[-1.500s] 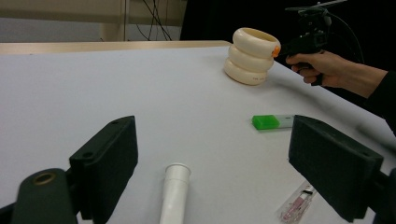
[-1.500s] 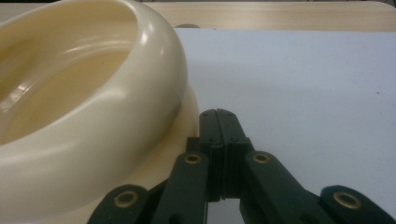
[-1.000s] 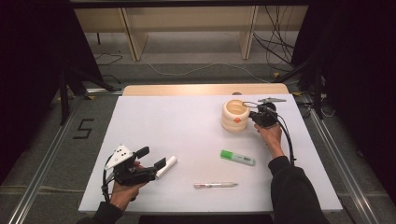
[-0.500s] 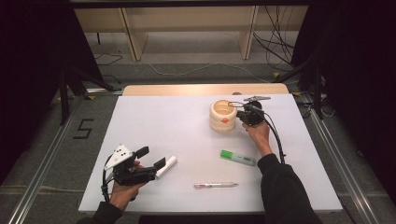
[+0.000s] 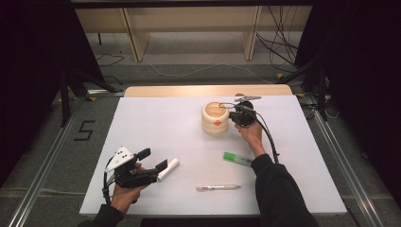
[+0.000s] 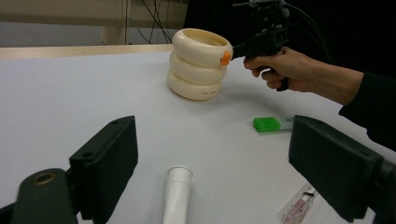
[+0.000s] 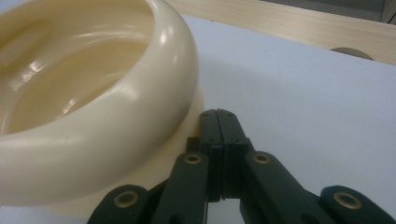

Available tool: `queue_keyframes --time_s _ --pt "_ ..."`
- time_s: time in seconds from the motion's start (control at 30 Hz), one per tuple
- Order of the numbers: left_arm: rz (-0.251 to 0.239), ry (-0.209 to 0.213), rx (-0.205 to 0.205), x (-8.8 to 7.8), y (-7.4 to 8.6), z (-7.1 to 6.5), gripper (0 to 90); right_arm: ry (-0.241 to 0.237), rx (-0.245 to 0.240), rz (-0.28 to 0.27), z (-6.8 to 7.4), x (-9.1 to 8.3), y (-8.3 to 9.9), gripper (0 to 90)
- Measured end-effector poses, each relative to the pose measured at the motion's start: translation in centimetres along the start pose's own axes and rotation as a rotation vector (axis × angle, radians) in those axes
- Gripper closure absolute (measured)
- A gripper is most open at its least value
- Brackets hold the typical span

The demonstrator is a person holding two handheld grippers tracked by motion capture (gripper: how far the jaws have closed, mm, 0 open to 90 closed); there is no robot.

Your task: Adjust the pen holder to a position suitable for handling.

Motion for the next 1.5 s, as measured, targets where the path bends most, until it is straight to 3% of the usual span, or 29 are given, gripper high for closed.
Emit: queue_keyframes --time_s 0.3,0.5,0.73,0.9,1.0,1.13,1.3,1.43,1.5 --pt "-0.003 0.001 -0.002 0.0 -0.1 0.0 15.4 -0.009 0.008 0.005 0.9 0.5 0.2 90.0" --pt "-0.003 0.002 -0.003 0.0 -0.1 0.0 15.4 -0.020 -0.012 0.014 1.6 0.8 0.0 90.0" --pt "-0.006 0.001 0.001 0.0 -0.1 0.0 15.4 -0.023 -0.008 0.021 1.5 0.6 0.1 87.2" --pt "-0.006 -0.004 0.001 -0.2 -0.1 0.2 15.4 -0.041 0.016 0.012 0.6 -1.3 -0.2 74.6" --pt "-0.006 -0.007 -0.001 -0.2 -0.1 0.2 15.4 -0.028 0.015 0.013 -0.2 -2.7 -0.2 65.2" --pt "-0.003 -0.007 0.002 -0.2 0.0 0.2 15.4 -0.047 0.016 0.008 -0.4 -4.8 -0.3 54.1" --pt "0.000 -0.010 -0.001 -0.1 0.0 0.1 15.4 -0.083 0.023 0.002 0.5 -7.2 -0.4 40.0" --pt "0.001 -0.010 -0.001 0.0 0.1 0.2 15.4 -0.135 0.000 -0.025 2.2 -9.1 -0.6 36.8" --pt "0.000 -0.009 0.001 0.0 0.0 0.1 15.4 -0.162 -0.036 -0.021 3.1 -9.9 -0.8 34.7"
Point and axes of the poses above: each handheld gripper's, and its own axes: x roughly forward along the jaws, y roughly out of its underside, z roughly to its left, the point moved 9 cm from there along x, roughly forward along the jaws, and after that the axes turned 13 degrees about -z, right-handed, at the moved point
